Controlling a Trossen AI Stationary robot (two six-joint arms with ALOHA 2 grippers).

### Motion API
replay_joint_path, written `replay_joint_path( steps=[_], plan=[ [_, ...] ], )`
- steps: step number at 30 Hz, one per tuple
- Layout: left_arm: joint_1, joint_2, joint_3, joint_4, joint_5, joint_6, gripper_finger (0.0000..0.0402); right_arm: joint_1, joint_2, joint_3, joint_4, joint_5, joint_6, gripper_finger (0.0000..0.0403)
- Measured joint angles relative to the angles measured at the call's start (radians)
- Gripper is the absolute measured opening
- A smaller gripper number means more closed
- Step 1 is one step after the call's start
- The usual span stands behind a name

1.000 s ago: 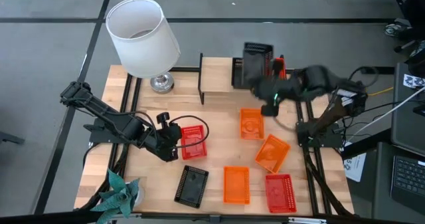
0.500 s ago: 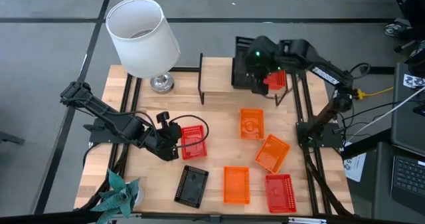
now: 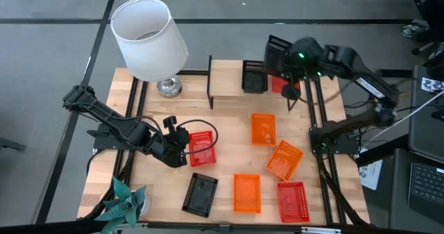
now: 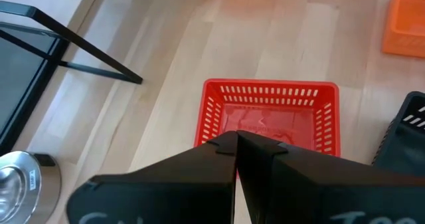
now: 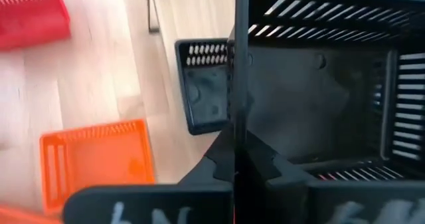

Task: Stack baskets on shelf by color
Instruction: Stack the top black bin on the black bin on the shelf

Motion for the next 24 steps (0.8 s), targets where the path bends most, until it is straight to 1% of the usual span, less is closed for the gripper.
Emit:
replay_joint_path(
  steps=[2, 4, 6, 7, 10, 12, 16, 21, 24],
  plan=[
    [0.0, 0.0, 0.0, 0.0, 0.0, 0.0, 0.0, 0.0, -0.087, -0.135, 0.166, -0.031, -0.019, 0.0],
    [0.0, 0.0, 0.0, 0.0, 0.0, 0.0, 0.0, 0.0, -0.146, -0.234, 0.338, -0.071, -0.033, 0.0],
    [0.0, 0.0, 0.0, 0.0, 0.0, -0.007, 0.0, -0.002, -0.168, -0.299, 0.437, -0.08, -0.021, 0.0],
    [0.0, 0.0, 0.0, 0.001, 0.0, -0.011, 0.0, -0.007, -0.168, -0.323, 0.453, -0.082, -0.017, 0.0],
    [0.0, 0.0, 0.0, 0.003, 0.0, -0.031, 0.0, -0.014, -0.12, -0.373, 0.445, -0.08, -0.021, 0.0],
    [0.0, 0.0, 0.0, 0.003, -0.001, -0.032, 0.0, -0.014, -0.08, -0.375, 0.44, -0.078, -0.024, 0.0],
    [0.0, 0.0, 0.0, 0.003, -0.001, -0.029, 0.0, -0.016, 0.001, -0.323, 0.409, -0.082, -0.048, 0.0],
    [0.0, 0.0, 0.0, 0.003, -0.001, -0.028, 0.0, -0.017, 0.084, -0.229, 0.32, -0.086, -0.044, 0.0],
    [0.0, 0.0, 0.0, 0.003, -0.001, -0.027, 0.0, -0.017, 0.132, -0.216, 0.271, -0.089, -0.042, 0.0]
  ],
)
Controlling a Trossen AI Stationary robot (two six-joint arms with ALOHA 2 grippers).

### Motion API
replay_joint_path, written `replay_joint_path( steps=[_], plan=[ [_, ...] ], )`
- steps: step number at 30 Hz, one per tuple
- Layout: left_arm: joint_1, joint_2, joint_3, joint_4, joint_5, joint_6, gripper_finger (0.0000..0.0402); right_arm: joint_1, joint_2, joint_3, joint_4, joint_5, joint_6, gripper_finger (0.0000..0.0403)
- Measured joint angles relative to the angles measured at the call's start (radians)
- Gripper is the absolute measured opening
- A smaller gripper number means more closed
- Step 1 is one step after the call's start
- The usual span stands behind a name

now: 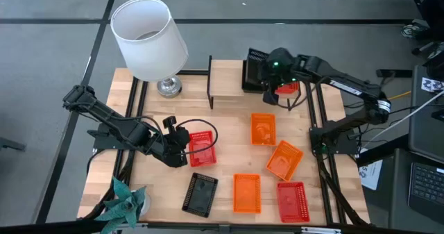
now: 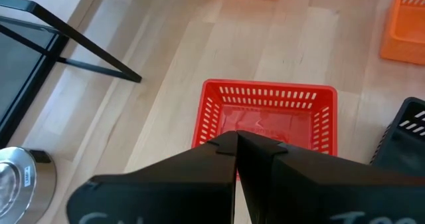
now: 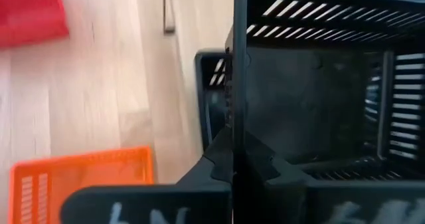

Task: Stack baskets on shelf by color
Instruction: Stack the top black bin on the black bin on the shelf

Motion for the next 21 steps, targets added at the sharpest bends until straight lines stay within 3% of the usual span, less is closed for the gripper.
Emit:
replay_joint_path(
  steps=[14, 21],
  plan=[
    [0.0, 0.0, 0.0, 0.0, -0.006, 0.001, 0.0, 0.0, 0.034, 0.003, -0.035, 0.002, -0.004, 0.0006],
    [0.0, 0.0, 0.0, 0.0, -0.006, 0.0, 0.0, 0.0, 0.034, 0.003, -0.037, 0.01, -0.026, 0.0038]
  ],
)
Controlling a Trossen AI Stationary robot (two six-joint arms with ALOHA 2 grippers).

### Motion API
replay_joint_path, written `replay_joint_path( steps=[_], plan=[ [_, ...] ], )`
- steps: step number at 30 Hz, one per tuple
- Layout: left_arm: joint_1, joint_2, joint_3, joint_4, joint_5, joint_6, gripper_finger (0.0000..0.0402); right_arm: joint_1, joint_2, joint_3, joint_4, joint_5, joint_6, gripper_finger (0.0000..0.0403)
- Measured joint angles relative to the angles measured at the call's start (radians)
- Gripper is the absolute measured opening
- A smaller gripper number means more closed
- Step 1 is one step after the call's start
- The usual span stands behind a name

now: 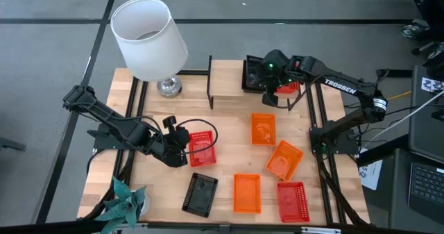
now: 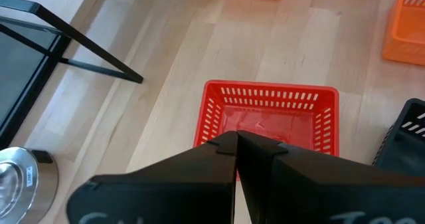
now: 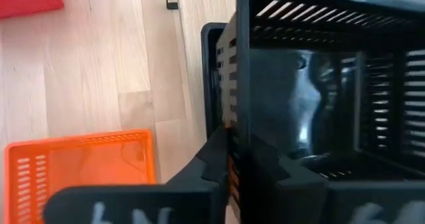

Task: Stack baskets on shelf by color
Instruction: Stack the top black bin on the black bin on the shelf

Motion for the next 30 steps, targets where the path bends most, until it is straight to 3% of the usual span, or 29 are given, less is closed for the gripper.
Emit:
replay_joint_path(
  steps=[12, 20, 24, 27, 30],
  plan=[
    [0.0, 0.0, 0.0, 0.0, 0.0, -0.001, 0.0, 0.0, 0.0, 0.0, 0.0, 0.001, -0.004, 0.0129],
    [0.0, 0.0, 0.0, 0.0, 0.0, -0.002, 0.0, 0.002, -0.007, 0.108, -0.077, -0.001, 0.024, 0.0135],
    [0.0, 0.0, 0.0, 0.0, 0.0, -0.002, 0.0, 0.002, -0.009, 0.183, -0.126, -0.078, 0.075, 0.0135],
    [0.0, 0.0, 0.0, 0.001, 0.0, -0.002, 0.0, 0.002, -0.009, 0.174, -0.101, -0.154, 0.101, 0.0135],
    [0.0, 0.0, 0.0, 0.001, -0.001, -0.002, 0.0, 0.004, -0.008, 0.097, -0.026, -0.12, 0.116, 0.0135]
  ],
)
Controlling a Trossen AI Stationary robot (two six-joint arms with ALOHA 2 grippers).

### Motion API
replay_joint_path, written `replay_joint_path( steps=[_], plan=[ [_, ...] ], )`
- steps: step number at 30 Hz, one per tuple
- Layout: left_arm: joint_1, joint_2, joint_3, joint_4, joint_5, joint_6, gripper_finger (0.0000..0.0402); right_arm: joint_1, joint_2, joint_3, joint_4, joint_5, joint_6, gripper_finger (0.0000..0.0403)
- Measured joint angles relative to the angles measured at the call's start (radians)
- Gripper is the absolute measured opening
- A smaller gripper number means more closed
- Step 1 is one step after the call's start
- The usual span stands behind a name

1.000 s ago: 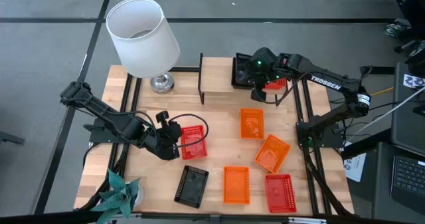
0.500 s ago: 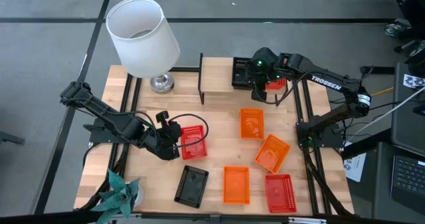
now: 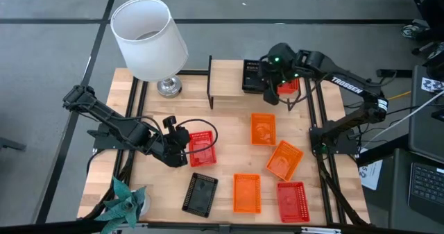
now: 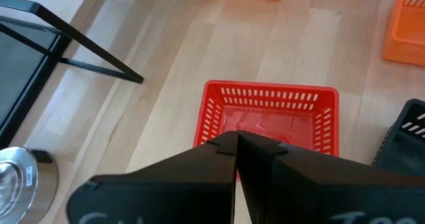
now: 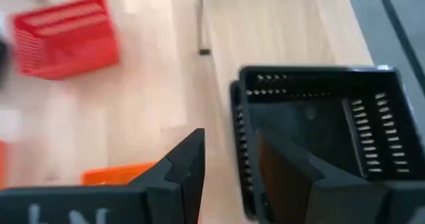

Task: Stack baskets on shelf by color
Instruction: Stack the top black bin on the black bin on the shelf, then put the top left orange bin on the shelf

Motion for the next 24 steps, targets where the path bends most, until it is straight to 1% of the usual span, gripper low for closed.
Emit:
replay_joint_path(
  steps=[5, 7, 11, 15, 20, 22, 24],
  plan=[
    [0.0, 0.0, 0.0, 0.0, 0.0, 0.0, 0.0, 0.03, 0.002, -0.151, 0.158, 0.161, 0.01, 0.0135],
    [0.0, 0.0, 0.0, 0.0, 0.0, 0.001, 0.0, 0.047, 0.002, -0.178, 0.177, 0.188, -0.011, 0.0135],
    [0.0, 0.0, 0.0, 0.0, 0.0, 0.001, 0.0, 0.072, -0.003, -0.177, 0.167, 0.225, -0.014, 0.0135],
    [0.0, 0.001, 0.0, 0.0, 0.0, 0.001, 0.0, 0.095, -0.022, -0.112, 0.088, 0.229, -0.001, 0.0135],
    [0.0, 0.001, 0.0, 0.002, 0.0, 0.0, 0.0, 0.142, -0.066, -0.046, -0.091, 0.225, 0.112, 0.0135],
    [0.0, 0.001, 0.0, 0.002, 0.0, 0.0, 0.0, 0.17, -0.095, -0.044, -0.161, 0.204, 0.162, 0.0135],
    [0.0, 0.001, 0.0, 0.002, 0.0, 0.001, 0.0, 0.202, -0.119, -0.044, -0.247, 0.157, 0.241, 0.0135]
  ],
)
